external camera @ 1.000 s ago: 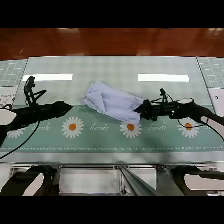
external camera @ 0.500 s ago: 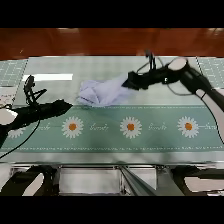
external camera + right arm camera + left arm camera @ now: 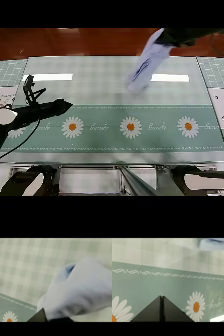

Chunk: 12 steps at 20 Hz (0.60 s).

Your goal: Fold the shirts.

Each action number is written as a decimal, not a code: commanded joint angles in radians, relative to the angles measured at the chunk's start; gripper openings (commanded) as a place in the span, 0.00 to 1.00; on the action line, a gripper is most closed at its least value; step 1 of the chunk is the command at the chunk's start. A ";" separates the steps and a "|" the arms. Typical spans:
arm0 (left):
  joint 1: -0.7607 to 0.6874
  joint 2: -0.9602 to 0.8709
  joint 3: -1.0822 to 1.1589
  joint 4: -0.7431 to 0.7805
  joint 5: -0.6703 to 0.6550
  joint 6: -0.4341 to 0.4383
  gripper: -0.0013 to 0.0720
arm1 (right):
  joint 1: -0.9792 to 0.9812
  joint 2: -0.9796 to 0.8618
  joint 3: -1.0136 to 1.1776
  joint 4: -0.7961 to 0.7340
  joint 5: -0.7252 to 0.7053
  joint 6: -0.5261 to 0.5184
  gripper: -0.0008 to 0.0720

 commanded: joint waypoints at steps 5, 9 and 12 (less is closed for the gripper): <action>0.000 0.000 0.000 -0.004 -0.007 0.000 0.05 | -0.436 0.087 0.058 0.028 0.161 0.031 0.04; 0.000 0.000 0.000 -0.003 -0.006 0.000 0.05 | -0.682 0.085 0.053 0.129 0.194 0.031 0.04; 0.000 0.000 0.000 -0.003 0.008 0.000 0.05 | -0.809 0.085 0.046 0.129 0.232 0.018 0.04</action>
